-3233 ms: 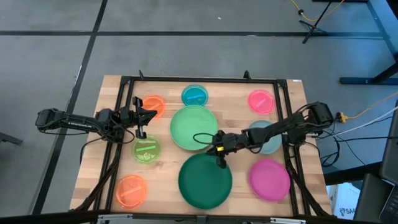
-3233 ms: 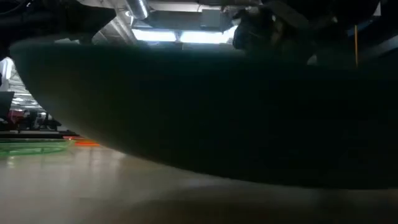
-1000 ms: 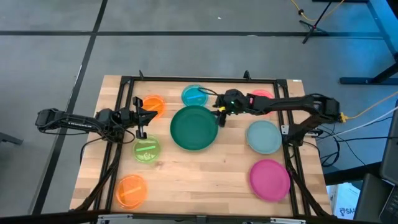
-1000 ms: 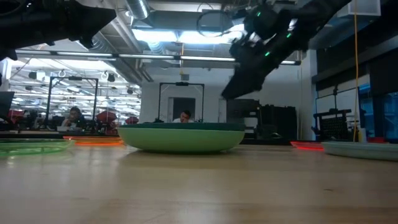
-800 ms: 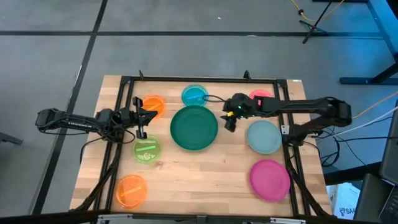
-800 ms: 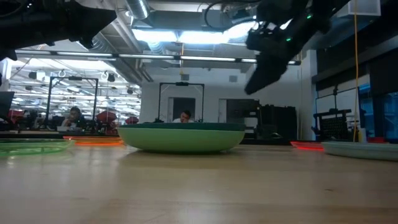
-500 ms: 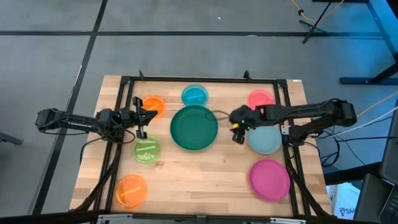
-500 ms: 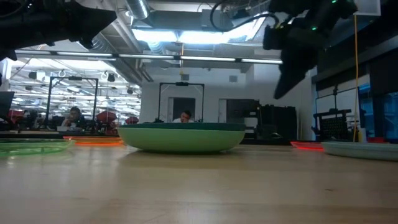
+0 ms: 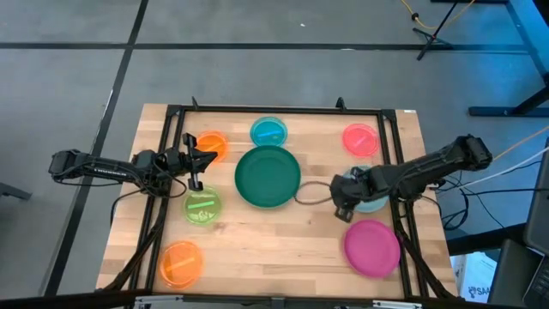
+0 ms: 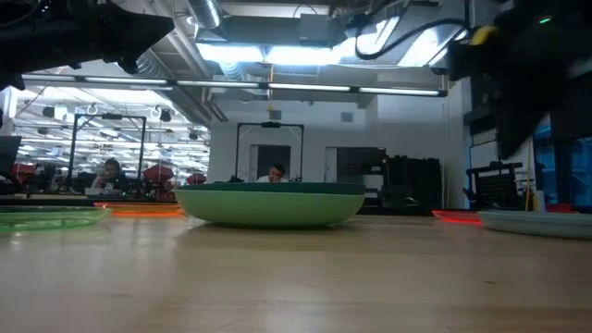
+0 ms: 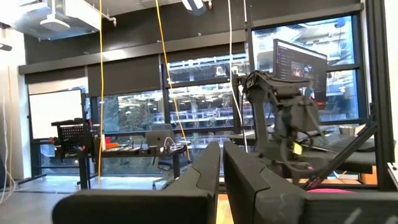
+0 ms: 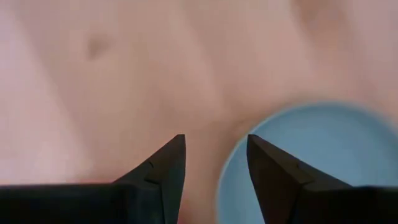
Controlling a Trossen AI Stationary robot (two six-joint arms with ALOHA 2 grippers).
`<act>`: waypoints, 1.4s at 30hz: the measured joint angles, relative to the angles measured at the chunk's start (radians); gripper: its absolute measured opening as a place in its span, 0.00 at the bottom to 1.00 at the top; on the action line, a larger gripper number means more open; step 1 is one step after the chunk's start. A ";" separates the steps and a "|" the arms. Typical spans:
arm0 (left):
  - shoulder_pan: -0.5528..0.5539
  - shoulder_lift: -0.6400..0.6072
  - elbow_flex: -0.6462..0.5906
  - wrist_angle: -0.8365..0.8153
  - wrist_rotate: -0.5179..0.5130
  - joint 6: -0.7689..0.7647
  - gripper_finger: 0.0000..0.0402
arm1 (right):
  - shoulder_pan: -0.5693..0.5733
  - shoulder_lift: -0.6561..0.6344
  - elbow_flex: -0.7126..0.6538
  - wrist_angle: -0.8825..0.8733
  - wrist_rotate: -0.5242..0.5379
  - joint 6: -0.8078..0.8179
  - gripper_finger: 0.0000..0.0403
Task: Stack plastic plates
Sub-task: Stack the pink plate on top of the dark green plate
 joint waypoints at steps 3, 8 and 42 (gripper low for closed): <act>0.000 0.000 0.000 0.000 0.000 0.000 0.03 | 0.068 0.000 0.000 -0.039 -0.093 -0.008 0.40; 0.000 0.000 0.000 0.000 0.000 0.000 0.03 | 0.162 0.000 0.000 -0.079 -0.221 -0.079 0.40; 0.001 0.000 0.000 0.000 -0.004 0.001 0.03 | 0.198 0.006 -0.289 0.299 -0.233 -0.186 0.40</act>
